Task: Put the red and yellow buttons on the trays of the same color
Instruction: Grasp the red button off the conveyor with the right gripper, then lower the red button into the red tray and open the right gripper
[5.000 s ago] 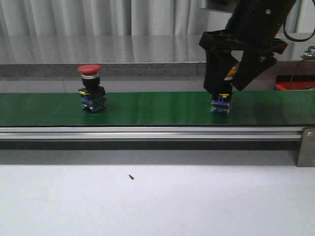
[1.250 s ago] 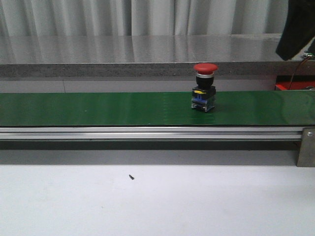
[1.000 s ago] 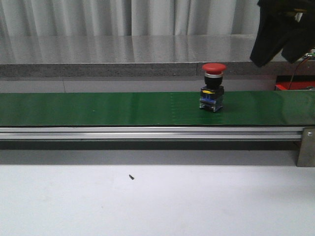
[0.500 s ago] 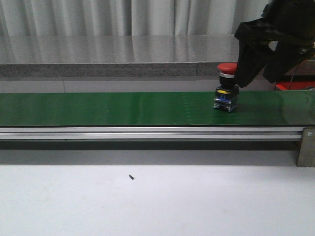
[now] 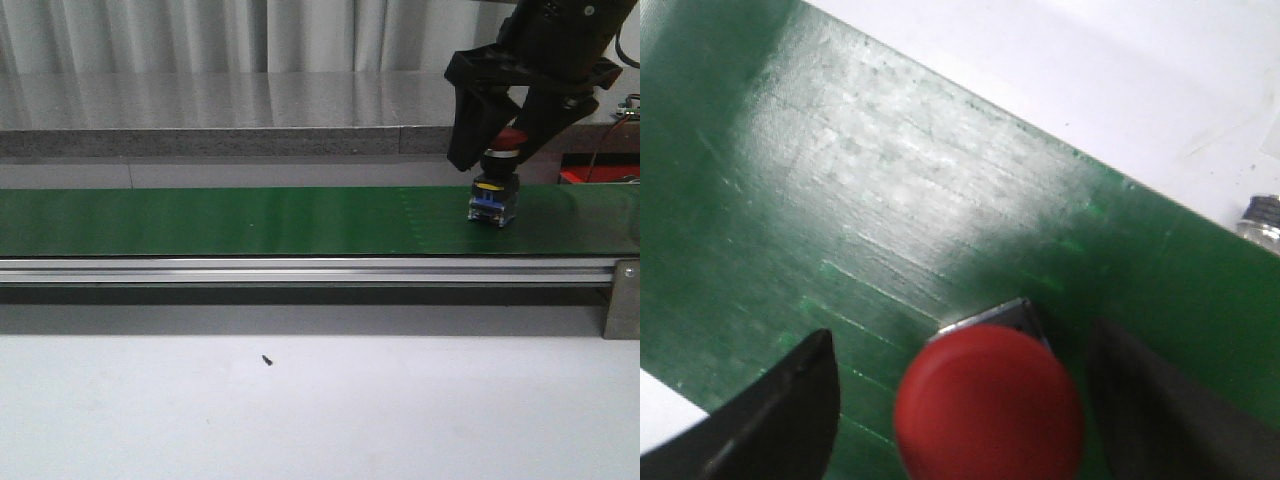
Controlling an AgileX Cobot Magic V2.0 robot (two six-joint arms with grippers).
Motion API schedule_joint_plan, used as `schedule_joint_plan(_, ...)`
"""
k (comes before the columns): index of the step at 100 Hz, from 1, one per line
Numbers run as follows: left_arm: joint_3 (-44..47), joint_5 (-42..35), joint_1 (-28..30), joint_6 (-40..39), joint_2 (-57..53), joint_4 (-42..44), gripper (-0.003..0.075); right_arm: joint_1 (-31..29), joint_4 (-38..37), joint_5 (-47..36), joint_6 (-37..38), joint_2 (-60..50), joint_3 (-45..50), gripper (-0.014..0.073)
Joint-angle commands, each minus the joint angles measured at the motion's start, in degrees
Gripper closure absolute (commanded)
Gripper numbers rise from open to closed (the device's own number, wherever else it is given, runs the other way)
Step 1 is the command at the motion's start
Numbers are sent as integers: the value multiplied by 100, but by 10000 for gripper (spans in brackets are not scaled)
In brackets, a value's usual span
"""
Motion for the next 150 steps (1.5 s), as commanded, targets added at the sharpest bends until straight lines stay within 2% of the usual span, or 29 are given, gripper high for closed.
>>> schedule_joint_plan(1, -157, -381, -23, -1, -7, -19, 740, 0, 0, -55, -59, -198, -238, 74)
schedule_joint_plan(9, -157, -368, -23, -1, -7, -19, 740, -5, -12, 29, -19, -205, -248, 84)
schedule_joint_plan(18, -157, -357, -23, -1, -7, -19, 740, -23, -163, 272, 103, -205, -255, 140)
schedule_joint_plan(26, -157, -349, -23, -1, -7, -19, 740, -23, -515, 499, 306, -205, -255, 193)
schedule_joint_plan(38, -157, -349, -23, -1, -7, -19, 740, -23, -999, 789, 615, -205, -277, 221)
schedule_joint_plan(58, -157, -349, -23, -1, -7, -19, 740, -23, -1066, 987, 636, -205, -468, 305)
schedule_joint_plan(77, -157, -349, -23, -1, -7, -19, 740, -23, -1066, 1136, 636, -205, -754, 350)
schedule_joint_plan(98, -157, -349, -23, -1, -7, -19, 740, -168, -1171, 1463, 636, -210, -1268, 351)
schedule_joint_plan(119, -157, -349, -23, -1, -7, -19, 740, -979, -1171, 1633, 630, -205, -1782, 351)
schedule_joint_plan(150, -157, -349, -23, -1, -7, -19, 740, -2865, -849, 1382, 582, -20, -1884, 351)
